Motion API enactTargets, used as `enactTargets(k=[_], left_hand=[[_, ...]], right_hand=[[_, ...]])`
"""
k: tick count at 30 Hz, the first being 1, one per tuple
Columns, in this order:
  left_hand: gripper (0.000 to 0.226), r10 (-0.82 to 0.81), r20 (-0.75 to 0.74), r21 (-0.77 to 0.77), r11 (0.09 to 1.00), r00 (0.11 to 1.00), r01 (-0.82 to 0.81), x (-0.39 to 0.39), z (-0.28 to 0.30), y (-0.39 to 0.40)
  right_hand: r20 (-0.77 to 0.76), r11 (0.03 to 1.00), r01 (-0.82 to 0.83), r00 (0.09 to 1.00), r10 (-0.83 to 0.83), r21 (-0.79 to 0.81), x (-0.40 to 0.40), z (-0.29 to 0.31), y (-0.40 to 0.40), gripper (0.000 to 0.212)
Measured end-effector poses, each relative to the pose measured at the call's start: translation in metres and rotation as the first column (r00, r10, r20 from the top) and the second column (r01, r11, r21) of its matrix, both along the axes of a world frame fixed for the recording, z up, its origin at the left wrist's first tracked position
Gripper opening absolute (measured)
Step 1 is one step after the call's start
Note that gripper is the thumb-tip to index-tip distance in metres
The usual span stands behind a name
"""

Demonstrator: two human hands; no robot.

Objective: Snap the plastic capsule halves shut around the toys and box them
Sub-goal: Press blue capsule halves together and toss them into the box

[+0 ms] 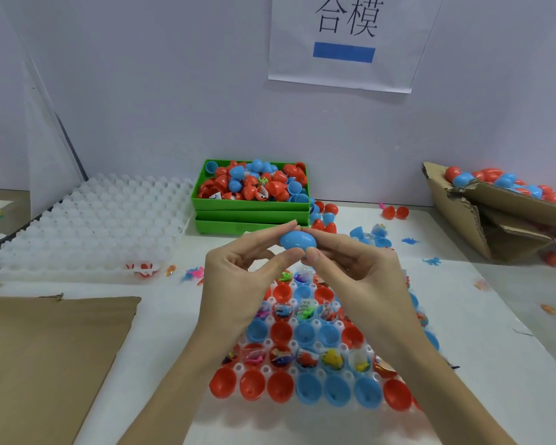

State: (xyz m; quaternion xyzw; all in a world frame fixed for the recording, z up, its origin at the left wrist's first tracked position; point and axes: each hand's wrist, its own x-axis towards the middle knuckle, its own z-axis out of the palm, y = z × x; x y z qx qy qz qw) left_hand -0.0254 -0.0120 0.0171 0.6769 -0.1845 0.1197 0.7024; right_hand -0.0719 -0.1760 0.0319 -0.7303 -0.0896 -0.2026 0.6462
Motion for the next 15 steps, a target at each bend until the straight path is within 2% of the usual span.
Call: enactTargets(k=[6, 9, 12, 15], left_hand=[[0.040, -0.077, 0.069, -0.002, 0.997, 0.995, 0.078, -0.0027, 0.0009, -0.0040], [0.044, -0.100, 0.158, 0.117, 0.990, 0.982, 0.082, -0.0031, 0.0005, -0.0030], [0.058, -0.127, 0.241, 0.278, 0.959, 0.962, 0.057, -0.0039, 0.0011, -0.0025], [0.057, -0.039, 0.321, 0.293, 0.954, 0.946, -0.060, -0.0050, 0.0009, -0.0040]], right_hand=[[-0.010, 0.999, -0.001, 1.000, 0.002, 0.046, -0.0018, 0.0004, 0.0018, 0.029], [-0.071, 0.990, -0.032, 0.997, 0.042, 0.137, -0.0012, 0.0002, 0.0000, 0.030], [-0.126, 0.969, -0.073, 0.987, 0.105, 0.236, -0.0001, 0.0029, -0.0020, 0.025], [-0.173, 0.948, -0.137, 0.966, 0.192, 0.289, -0.0003, 0.0007, 0.0011, 0.025]])
